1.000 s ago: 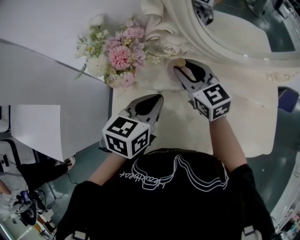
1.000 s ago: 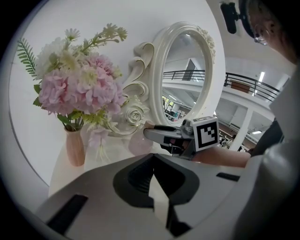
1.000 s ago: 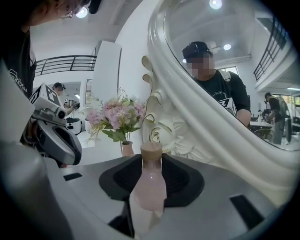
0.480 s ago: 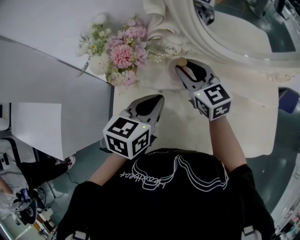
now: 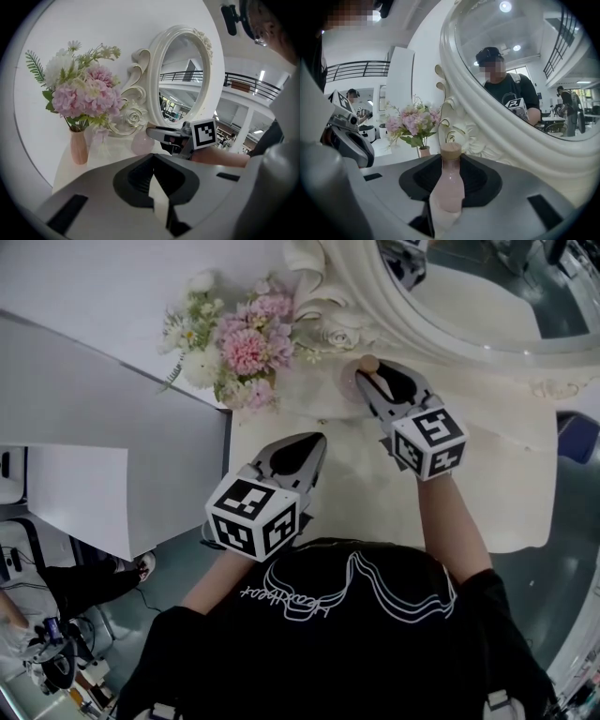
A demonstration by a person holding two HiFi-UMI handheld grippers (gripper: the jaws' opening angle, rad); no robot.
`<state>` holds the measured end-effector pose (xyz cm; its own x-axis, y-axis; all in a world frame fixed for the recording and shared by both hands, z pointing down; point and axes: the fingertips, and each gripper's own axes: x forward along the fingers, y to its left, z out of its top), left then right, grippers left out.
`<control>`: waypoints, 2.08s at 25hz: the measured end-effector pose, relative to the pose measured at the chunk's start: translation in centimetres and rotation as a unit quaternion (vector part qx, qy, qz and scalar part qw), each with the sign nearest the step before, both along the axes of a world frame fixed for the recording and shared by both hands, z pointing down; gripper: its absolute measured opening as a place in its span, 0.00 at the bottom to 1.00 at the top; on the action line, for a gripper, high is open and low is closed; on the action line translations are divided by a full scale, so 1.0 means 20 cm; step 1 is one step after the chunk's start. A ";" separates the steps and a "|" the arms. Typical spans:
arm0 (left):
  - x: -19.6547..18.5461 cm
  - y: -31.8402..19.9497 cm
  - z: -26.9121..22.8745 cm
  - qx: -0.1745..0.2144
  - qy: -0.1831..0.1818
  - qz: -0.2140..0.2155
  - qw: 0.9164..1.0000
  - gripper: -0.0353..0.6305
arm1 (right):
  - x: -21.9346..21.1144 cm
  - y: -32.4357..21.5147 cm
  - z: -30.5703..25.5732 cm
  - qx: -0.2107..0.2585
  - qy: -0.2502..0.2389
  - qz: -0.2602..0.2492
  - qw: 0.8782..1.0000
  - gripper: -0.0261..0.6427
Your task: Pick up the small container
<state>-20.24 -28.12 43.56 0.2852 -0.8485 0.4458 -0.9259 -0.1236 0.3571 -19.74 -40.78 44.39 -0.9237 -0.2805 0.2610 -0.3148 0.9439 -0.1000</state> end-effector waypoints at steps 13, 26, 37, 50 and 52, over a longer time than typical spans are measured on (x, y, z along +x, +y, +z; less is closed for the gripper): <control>0.09 0.08 -0.12 0.031 -0.009 -0.002 0.999 0.06 | 0.24 0.21 -0.27 0.024 -0.024 -0.003 0.999 0.22; 0.25 0.24 -0.27 0.067 -0.016 0.004 0.998 0.06 | 0.55 0.60 -0.36 0.014 -0.014 -0.028 0.999 0.22; 0.36 0.35 -0.31 0.080 -0.021 0.009 0.997 0.06 | 0.72 0.77 -0.31 0.007 -0.013 -0.020 1.000 0.22; 0.41 0.38 -0.35 0.090 -0.024 0.019 0.995 0.06 | 0.77 0.80 -0.36 0.015 -0.019 0.001 1.000 0.22; 0.41 0.39 -0.35 0.091 -0.024 0.019 0.995 0.06 | 0.76 0.81 -0.36 0.015 -0.021 0.002 1.000 0.22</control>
